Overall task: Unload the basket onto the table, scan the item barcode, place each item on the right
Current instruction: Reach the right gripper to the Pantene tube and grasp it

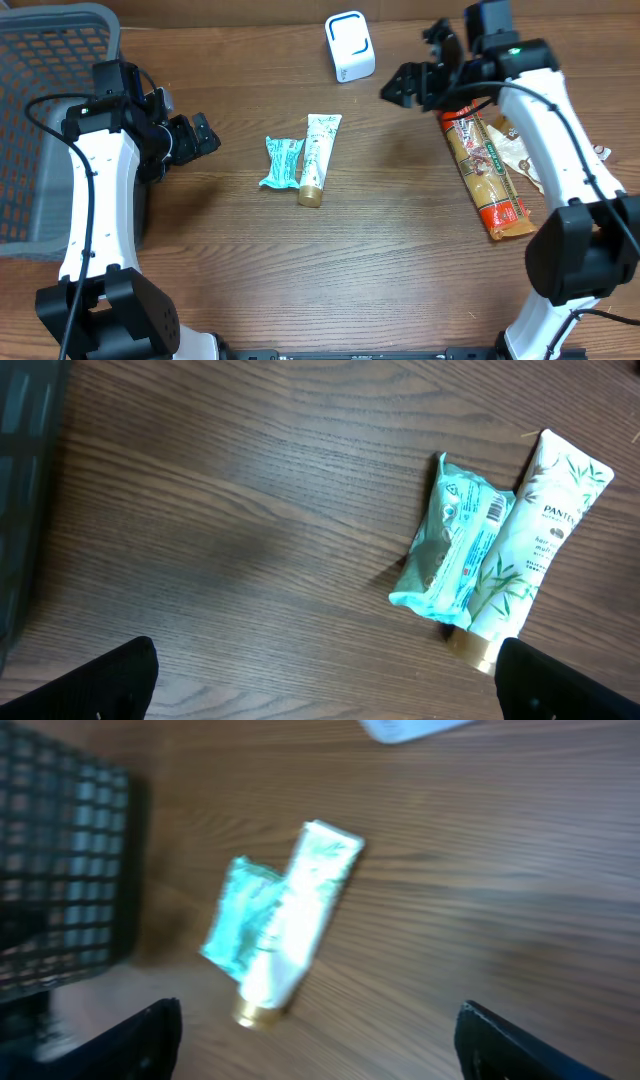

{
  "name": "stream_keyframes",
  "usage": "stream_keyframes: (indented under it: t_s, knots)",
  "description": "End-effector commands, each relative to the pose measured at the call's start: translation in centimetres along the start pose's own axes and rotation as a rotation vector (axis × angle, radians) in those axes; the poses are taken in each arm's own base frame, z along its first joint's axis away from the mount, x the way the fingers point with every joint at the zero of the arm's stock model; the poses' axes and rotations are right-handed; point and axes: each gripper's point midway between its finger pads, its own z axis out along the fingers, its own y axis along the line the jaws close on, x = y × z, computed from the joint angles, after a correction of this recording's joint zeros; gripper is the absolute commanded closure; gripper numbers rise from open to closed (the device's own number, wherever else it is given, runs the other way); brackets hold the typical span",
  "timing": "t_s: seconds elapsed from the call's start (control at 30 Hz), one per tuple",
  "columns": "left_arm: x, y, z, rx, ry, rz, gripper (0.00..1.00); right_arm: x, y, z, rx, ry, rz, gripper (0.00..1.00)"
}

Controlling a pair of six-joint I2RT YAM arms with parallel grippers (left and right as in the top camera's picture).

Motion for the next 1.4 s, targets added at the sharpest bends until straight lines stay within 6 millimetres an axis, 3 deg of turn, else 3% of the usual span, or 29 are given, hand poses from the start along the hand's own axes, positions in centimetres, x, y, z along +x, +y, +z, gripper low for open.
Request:
stream_keyframes:
  t_s: [0.0,0.23,0.4,0.63,0.9,1.03,1.1,1.17,1.3,1.37]
  knots:
    - [-0.3,-0.3,-0.1,0.001,-0.009,0.027,0.0,3.1,2.1,5.0,-0.039,0.097,0.141,0.13]
    - [-0.3,-0.3,-0.1,0.002,-0.008,0.027,0.0,6.0,4.0,13.1,-0.051,0.162,0.058,0.09]
    - [-0.4,-0.3,-0.1,0.002,-0.009,0.027,0.0,6.9,2.7,17.1,-0.05,0.187,0.097,0.09]
    - [-0.3,-0.3,-0.1,0.001,-0.009,0.027,0.0,8.5,0.0,20.4,-0.02,0.232,0.142,0.09]
    - [-0.3,-0.3,-0.1,0.001,-0.009,0.027,0.0,8.4,-0.7,22.5,-0.034,0.211,0.173,0.09]
    - [-0.3,-0.3,-0.1,0.002,-0.009,0.028,0.01,9.8,-1.4,24.5,-0.022,0.239,0.238,0.1]
    - [-0.3,-0.3,-0.1,0.001,-0.008,0.027,0.0,10.6,-1.8,25.2,-0.011,0.259,0.269,0.19]
    - [-0.3,-0.3,-0.1,0.001,-0.009,0.027,0.0,11.2,-2.2,25.7,-0.003,0.273,0.286,0.35]
    - [-0.3,-0.3,-0.1,0.001,-0.008,0.028,0.0,11.3,-2.2,25.7,-0.003,0.276,0.287,0.66]
    - [-0.3,-0.3,-0.1,0.001,-0.008,0.028,0.0,11.3,-1.9,25.7,-0.019,0.282,0.287,0.75]
